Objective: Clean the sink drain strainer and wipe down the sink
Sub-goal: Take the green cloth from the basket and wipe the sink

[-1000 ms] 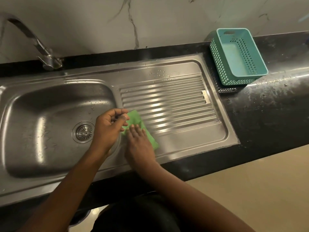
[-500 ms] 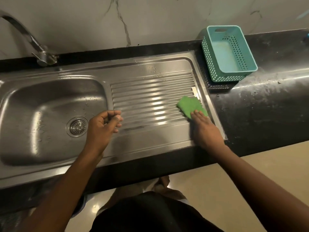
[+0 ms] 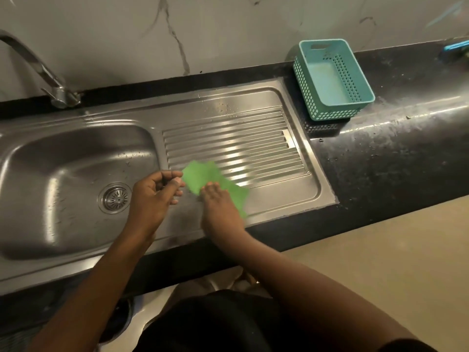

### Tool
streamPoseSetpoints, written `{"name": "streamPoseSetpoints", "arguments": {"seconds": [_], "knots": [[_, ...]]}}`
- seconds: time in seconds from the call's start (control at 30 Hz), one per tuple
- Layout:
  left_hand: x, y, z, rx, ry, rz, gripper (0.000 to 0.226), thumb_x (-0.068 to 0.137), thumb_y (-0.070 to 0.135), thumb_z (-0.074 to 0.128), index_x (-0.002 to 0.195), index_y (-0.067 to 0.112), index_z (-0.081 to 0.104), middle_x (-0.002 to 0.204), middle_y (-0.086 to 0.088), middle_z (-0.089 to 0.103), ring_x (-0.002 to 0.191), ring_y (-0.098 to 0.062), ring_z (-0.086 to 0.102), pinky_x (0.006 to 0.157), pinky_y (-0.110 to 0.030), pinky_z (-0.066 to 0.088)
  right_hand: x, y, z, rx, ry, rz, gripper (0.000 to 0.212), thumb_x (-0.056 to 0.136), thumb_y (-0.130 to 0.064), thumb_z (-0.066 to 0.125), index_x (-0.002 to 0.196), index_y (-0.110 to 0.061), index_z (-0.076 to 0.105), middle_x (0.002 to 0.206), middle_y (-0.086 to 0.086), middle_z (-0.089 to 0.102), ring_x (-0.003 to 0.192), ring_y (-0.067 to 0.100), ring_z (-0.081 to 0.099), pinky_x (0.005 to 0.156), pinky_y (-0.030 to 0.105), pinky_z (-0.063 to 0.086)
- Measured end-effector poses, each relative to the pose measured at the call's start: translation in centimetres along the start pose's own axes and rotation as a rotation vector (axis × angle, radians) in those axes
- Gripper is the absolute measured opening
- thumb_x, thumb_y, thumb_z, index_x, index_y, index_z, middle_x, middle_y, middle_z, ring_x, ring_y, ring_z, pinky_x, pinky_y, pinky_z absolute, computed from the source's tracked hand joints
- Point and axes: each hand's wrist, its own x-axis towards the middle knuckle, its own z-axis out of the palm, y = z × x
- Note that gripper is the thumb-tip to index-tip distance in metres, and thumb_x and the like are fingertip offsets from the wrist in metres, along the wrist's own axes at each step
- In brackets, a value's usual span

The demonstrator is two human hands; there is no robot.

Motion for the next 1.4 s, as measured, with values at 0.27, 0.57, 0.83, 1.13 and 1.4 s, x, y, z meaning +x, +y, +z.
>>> {"name": "streamPoseSetpoints", "arguments": {"seconds": [0.27,0.57,0.83,1.13,1.4], "knots": [[1.6,0.9,-1.5,-0.042,0.032,0.043,0.015,0.097,0.013,0.068,0.101,0.024,0.077,0.091,-0.003,0.079,0.073,-0.007,0.071,0.064,-0.018,0.057,-0.1,-4.1,3.5,-0.069,-0.147,-0.368,0.063,0.1,-0.017,0.056,0.159,-0.008,0.038,0.168,0.012,0.033,0.158,0.029,0.023,0.129,0.046,0.014],[1.8,0.6,-2.0,-0.021,0.023,0.036,0.015,0.098,0.014,0.068,0.108,0.02,0.077,0.097,-0.006,0.08,0.081,-0.015,0.072,0.068,-0.021,0.058,-5.7,15.5,-6.3,-0.064,0.109,0.182,0.064,0.103,-0.009,0.052,0.163,-0.018,0.03,0.171,0.003,0.025,0.159,0.017,0.02,0.125,0.028,0.006],[1.6,-0.1,-2.6,-0.017,0.019,0.027,0.017,0.099,0.014,0.067,0.104,0.026,0.078,0.096,-0.002,0.081,0.082,-0.014,0.073,0.072,-0.028,0.059,-5.0,12.4,-3.4,-0.056,0.248,0.483,0.057,0.104,-0.004,0.041,0.161,-0.006,0.03,0.17,0.016,0.025,0.16,0.031,0.018,0.13,0.046,0.02],[2.0,0.4,-1.5,-0.046,-0.014,0.041,0.017,0.099,0.009,0.065,0.103,0.022,0.076,0.099,-0.011,0.078,0.076,-0.013,0.071,0.065,-0.021,0.056,-3.7,-4.5,4.0,0.074,-0.12,-0.152,0.062,0.096,-0.01,0.052,0.157,-0.007,0.039,0.169,0.016,0.029,0.159,0.035,0.018,0.13,0.049,0.011],[2.1,0.9,-0.3,-0.064,-0.03,0.07,0.016,0.097,0.012,0.067,0.102,0.023,0.077,0.095,-0.008,0.079,0.078,-0.015,0.072,0.065,-0.022,0.058,-2.0,-0.1,-4.1,0.625,0.13,0.226,0.037,0.099,-0.018,0.052,0.132,-0.024,0.067,0.114,0.009,0.076,0.102,0.029,0.072,0.089,0.049,0.059]]}}
